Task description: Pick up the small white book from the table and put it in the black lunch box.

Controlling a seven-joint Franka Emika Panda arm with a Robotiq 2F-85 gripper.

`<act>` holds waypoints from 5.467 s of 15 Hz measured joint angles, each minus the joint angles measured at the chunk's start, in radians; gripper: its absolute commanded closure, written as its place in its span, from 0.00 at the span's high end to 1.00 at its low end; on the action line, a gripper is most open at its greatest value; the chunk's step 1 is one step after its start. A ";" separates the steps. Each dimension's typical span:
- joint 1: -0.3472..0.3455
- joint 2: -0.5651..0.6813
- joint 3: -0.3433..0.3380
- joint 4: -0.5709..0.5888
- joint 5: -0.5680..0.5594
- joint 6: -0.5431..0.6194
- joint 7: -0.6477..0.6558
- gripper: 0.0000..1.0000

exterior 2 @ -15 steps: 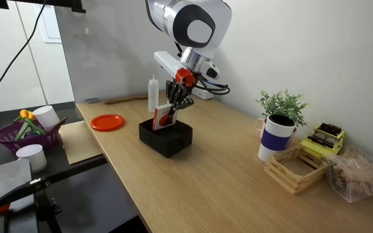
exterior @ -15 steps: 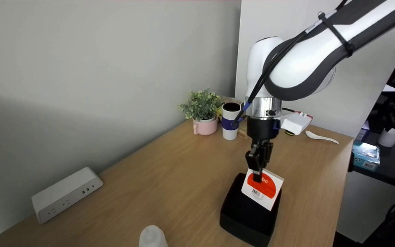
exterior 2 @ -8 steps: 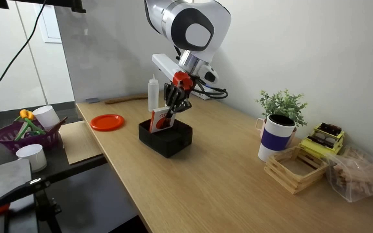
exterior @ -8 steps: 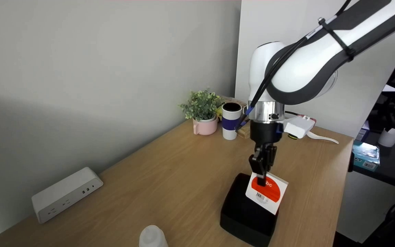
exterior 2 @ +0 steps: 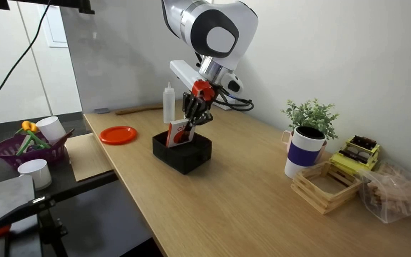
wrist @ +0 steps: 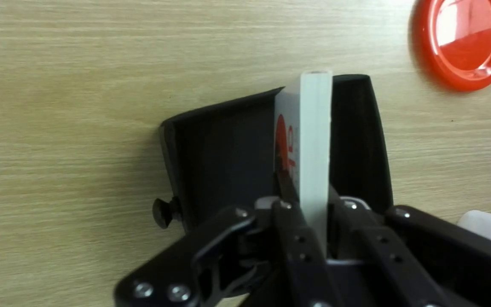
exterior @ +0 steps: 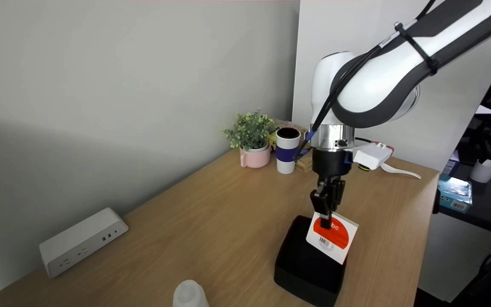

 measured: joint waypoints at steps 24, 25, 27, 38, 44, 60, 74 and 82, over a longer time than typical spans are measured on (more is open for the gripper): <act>-0.036 0.013 -0.018 0.029 0.012 -0.096 -0.009 0.04; -0.036 0.018 -0.021 0.036 0.012 -0.104 -0.009 0.04; -0.036 0.030 -0.022 0.051 0.012 -0.113 -0.009 0.04; -0.036 0.041 -0.018 0.068 0.015 -0.112 -0.011 0.04; -0.036 0.041 -0.006 0.068 0.018 -0.098 -0.022 0.04; -0.070 0.059 -0.006 0.069 0.108 -0.092 -0.126 0.14; -0.071 0.084 -0.021 0.077 0.106 -0.093 -0.083 0.04; -0.071 0.147 -0.039 0.124 0.102 -0.096 -0.016 0.83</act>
